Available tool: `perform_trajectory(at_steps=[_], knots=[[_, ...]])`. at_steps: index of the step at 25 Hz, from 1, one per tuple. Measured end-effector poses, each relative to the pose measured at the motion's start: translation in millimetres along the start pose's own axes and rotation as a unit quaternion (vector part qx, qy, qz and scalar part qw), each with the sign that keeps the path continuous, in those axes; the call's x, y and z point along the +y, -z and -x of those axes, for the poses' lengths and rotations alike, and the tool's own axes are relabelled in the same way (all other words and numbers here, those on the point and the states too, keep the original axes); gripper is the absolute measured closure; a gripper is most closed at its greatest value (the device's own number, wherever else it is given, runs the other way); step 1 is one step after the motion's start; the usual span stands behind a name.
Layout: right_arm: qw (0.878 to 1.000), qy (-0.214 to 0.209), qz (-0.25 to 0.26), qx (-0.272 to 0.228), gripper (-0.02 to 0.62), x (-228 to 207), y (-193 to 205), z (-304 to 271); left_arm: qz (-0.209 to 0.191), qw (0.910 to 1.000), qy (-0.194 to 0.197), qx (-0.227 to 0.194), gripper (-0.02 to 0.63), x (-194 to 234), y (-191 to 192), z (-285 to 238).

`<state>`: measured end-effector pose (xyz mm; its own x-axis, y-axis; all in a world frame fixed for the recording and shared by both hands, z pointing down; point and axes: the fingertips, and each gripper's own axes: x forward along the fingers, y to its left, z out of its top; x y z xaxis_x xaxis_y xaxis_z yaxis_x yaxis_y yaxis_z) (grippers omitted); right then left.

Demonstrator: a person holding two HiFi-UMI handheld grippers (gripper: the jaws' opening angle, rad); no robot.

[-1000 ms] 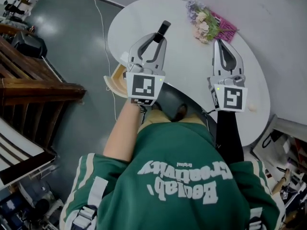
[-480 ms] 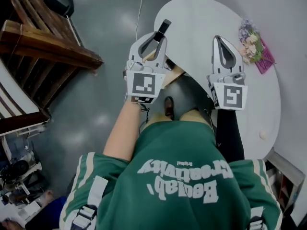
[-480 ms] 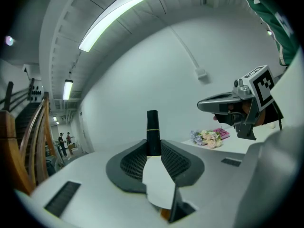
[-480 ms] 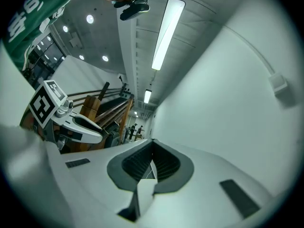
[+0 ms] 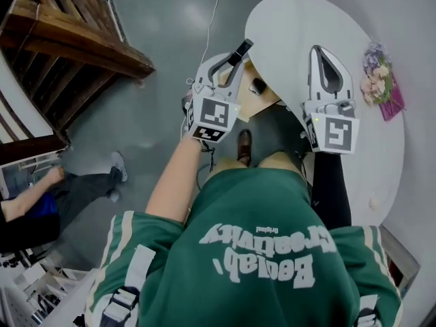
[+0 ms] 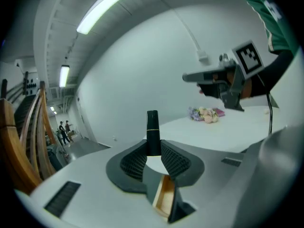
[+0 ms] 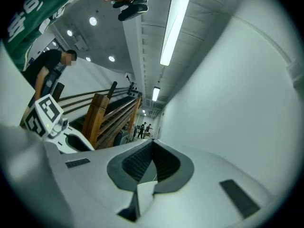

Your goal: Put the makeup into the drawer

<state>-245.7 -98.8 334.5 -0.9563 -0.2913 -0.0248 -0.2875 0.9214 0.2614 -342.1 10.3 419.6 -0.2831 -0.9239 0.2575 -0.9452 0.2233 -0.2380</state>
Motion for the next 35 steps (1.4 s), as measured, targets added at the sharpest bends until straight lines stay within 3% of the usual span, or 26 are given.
perform_trajectory(at_steps=[3, 7, 16, 25, 35], knots=[[1.0, -0.001, 0.004, 0.013, 0.586, 4, 6, -3, 0.016, 0.9949, 0.043, 0.089, 0.502, -21, 80, -12], [0.999, 0.002, 0.009, 0.032, 0.586, 6, 14, -1, 0.041, 0.9792, 0.081, 0.181, 0.502, -46, 161, -23], [0.998, 0.0, 0.017, 0.062, 0.586, 0, 34, 11, 0.061, 0.9401, 0.136, 0.306, 0.502, -85, 250, -47], [0.997, 0.012, 0.018, 0.075, 0.586, -12, 41, 23, 0.033, 0.9023, 0.177, 0.392, 0.502, -119, 307, -31], [0.997, 0.016, 0.016, 0.077, 0.586, -13, 44, 24, 0.034, 0.9001, 0.176, 0.397, 0.502, -121, 314, -31]])
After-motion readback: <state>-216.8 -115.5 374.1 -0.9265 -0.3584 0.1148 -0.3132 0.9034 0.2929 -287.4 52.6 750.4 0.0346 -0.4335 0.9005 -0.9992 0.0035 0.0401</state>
